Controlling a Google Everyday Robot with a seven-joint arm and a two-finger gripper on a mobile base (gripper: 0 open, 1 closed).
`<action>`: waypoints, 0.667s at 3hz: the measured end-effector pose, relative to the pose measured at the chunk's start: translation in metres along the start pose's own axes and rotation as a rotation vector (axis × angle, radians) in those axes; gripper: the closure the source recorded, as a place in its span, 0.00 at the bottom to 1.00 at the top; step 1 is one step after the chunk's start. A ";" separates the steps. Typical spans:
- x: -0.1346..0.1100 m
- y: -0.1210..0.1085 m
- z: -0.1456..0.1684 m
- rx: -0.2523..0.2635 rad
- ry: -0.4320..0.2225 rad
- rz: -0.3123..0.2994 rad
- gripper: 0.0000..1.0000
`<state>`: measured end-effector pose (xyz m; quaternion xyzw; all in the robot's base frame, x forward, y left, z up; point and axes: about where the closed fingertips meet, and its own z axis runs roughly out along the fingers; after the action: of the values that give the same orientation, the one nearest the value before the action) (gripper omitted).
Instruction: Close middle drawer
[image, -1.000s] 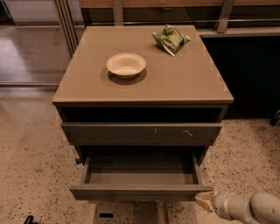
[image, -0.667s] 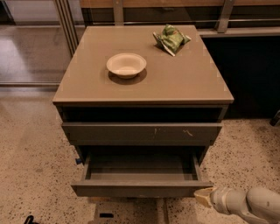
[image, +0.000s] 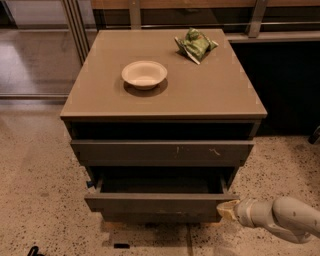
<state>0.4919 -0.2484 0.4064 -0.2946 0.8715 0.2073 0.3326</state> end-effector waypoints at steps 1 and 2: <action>-0.021 -0.010 0.014 0.001 0.003 -0.040 1.00; -0.035 -0.019 0.025 0.005 0.014 -0.065 1.00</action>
Offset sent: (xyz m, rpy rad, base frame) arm 0.0795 0.0218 0.0039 -0.0922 -0.0276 0.0693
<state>0.5369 -0.2351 0.4108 -0.3236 0.8643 0.1920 0.3339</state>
